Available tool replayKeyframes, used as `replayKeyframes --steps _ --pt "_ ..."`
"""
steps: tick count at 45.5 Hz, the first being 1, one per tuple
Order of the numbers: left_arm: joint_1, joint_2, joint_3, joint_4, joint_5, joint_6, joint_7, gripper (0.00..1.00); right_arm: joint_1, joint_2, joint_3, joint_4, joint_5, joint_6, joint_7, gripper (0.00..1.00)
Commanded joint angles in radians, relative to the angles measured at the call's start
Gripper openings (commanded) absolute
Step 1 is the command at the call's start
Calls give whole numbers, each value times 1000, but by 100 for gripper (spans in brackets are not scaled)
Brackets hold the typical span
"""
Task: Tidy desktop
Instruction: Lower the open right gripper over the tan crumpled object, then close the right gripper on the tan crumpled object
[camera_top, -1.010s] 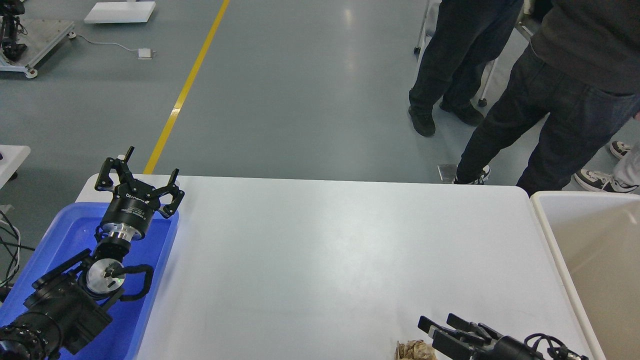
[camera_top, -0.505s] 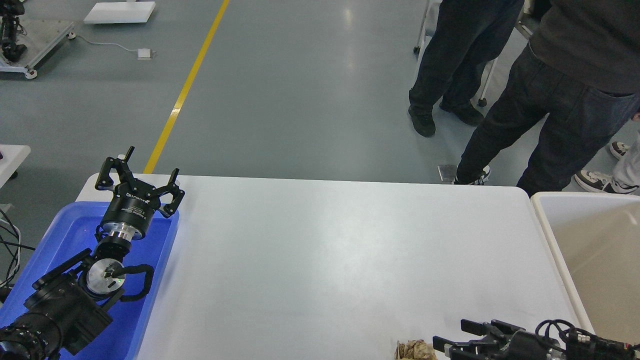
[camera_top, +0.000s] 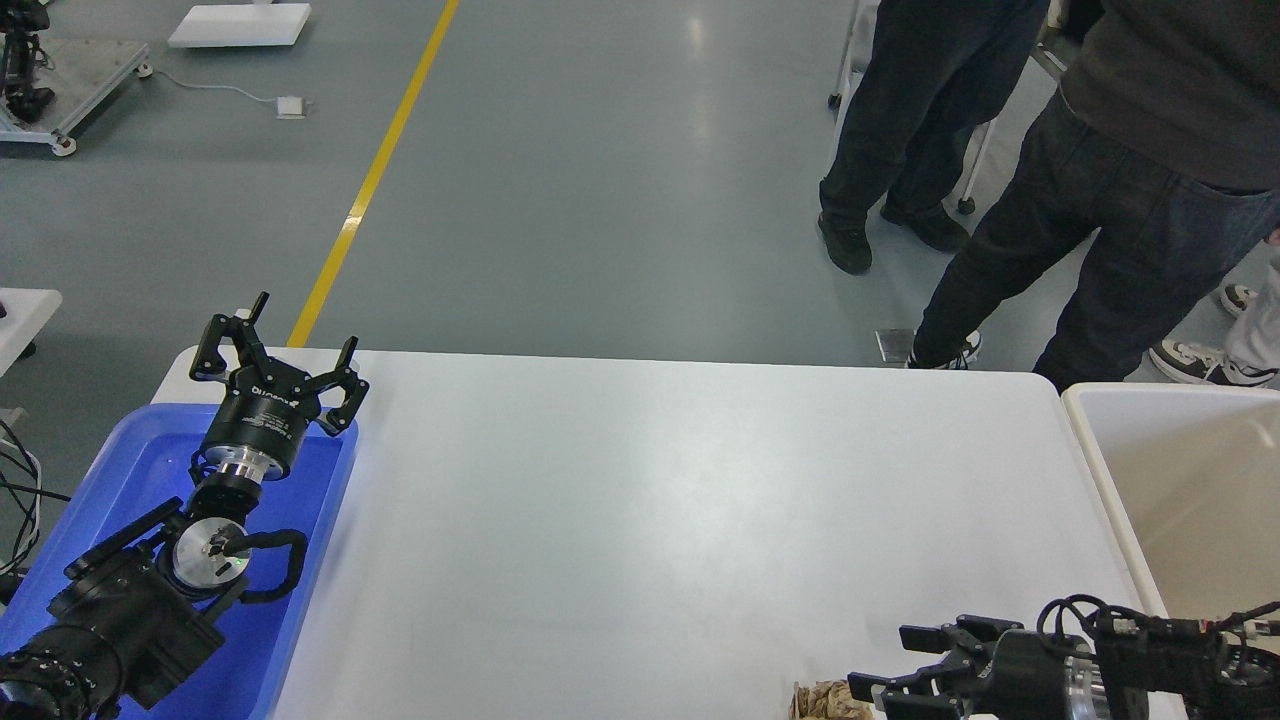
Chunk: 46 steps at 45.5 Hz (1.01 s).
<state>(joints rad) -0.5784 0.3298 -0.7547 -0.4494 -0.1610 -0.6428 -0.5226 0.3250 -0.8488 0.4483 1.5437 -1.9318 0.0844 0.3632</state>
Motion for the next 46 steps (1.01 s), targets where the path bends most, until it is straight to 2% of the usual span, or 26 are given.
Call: replayKeyframes --steps 1,33,46 --pt "0 0 0 0 0 0 1 100 59 17 -74 0 1 28 0 99" --pt "0 0 0 0 0 0 0 100 52 209 -83 -108 -10 28 -6 99" --pt "0 0 0 0 0 0 1 100 59 229 -83 -155 -13 24 -4 99"
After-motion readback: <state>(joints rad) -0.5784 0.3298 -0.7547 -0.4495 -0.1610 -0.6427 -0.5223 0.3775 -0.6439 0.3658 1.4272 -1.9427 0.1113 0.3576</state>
